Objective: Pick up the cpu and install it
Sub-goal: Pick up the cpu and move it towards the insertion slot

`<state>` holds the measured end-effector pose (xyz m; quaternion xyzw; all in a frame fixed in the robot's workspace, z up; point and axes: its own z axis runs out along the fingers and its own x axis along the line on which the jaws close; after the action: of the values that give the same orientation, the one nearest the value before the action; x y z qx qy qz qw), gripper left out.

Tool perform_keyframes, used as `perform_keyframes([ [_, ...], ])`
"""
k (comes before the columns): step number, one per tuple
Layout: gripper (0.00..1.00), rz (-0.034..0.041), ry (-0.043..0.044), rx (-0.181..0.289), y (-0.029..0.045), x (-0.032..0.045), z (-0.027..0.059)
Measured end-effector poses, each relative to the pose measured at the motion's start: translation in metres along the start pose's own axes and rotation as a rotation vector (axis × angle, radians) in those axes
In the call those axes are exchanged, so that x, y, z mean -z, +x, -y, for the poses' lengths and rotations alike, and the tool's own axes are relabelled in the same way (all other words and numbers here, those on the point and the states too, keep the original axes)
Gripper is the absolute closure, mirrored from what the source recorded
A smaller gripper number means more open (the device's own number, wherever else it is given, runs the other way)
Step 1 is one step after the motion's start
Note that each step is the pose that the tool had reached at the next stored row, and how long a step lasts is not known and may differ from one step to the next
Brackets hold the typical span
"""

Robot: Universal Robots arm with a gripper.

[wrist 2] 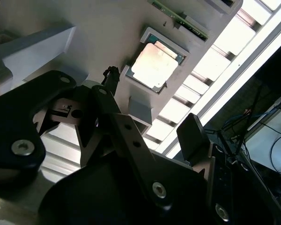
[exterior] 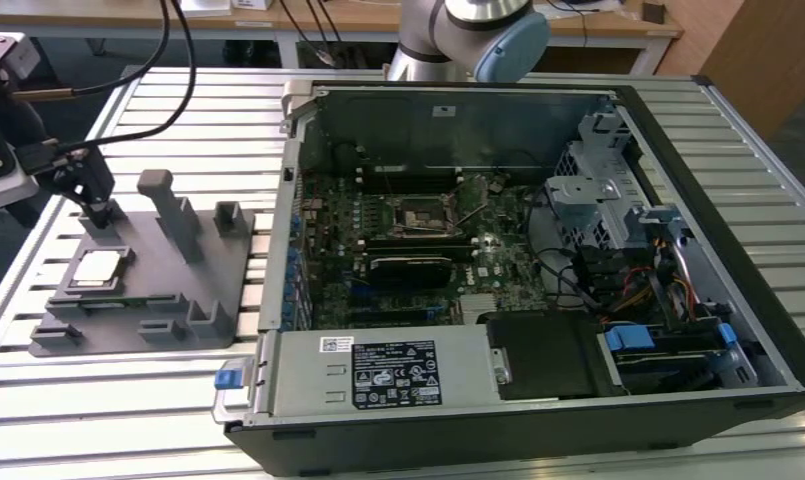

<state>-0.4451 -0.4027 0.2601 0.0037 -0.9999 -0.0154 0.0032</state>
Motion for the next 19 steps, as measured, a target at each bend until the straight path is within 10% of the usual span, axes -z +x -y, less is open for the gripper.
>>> perform_keyframes([
  [19,0.24,-0.0001,0.0011,-0.001,0.0023,-0.0155,0.0005],
])
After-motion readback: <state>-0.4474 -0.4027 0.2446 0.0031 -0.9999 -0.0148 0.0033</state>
